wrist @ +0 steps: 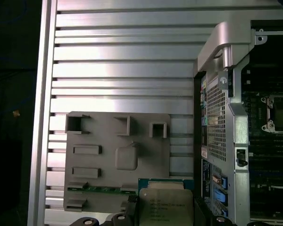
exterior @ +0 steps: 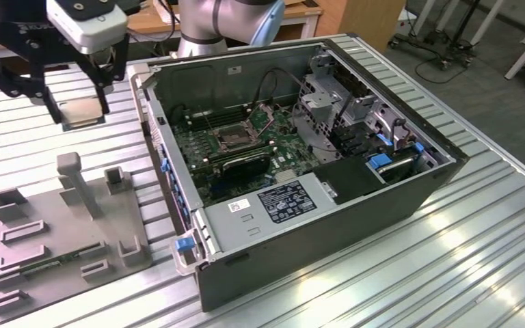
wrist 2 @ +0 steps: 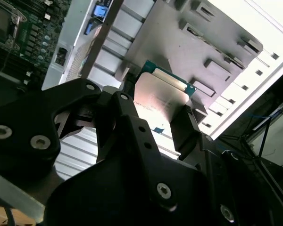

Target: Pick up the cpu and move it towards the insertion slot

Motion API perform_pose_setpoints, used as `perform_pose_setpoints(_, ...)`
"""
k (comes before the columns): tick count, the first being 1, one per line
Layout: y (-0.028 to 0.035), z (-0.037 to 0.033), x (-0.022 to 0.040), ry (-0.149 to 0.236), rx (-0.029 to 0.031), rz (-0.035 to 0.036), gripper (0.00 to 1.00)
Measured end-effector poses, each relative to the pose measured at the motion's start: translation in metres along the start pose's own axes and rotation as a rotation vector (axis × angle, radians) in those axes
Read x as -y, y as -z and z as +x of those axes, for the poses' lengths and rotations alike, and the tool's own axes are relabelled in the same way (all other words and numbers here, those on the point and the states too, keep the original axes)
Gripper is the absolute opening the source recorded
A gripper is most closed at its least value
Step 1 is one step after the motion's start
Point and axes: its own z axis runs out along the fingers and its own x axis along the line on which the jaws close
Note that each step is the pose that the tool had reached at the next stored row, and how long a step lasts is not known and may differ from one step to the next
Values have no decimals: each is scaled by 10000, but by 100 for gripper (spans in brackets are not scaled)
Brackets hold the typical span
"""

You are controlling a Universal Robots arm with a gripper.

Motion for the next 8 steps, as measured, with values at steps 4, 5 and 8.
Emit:
perform_pose_setpoints(4,-4,-98,1,0,0,0,54)
perform_pose_setpoints(5,-5,-114,2,0,1,-1,54)
perform_pose_setpoints(8,-7,-169,3,0,0,0,54)
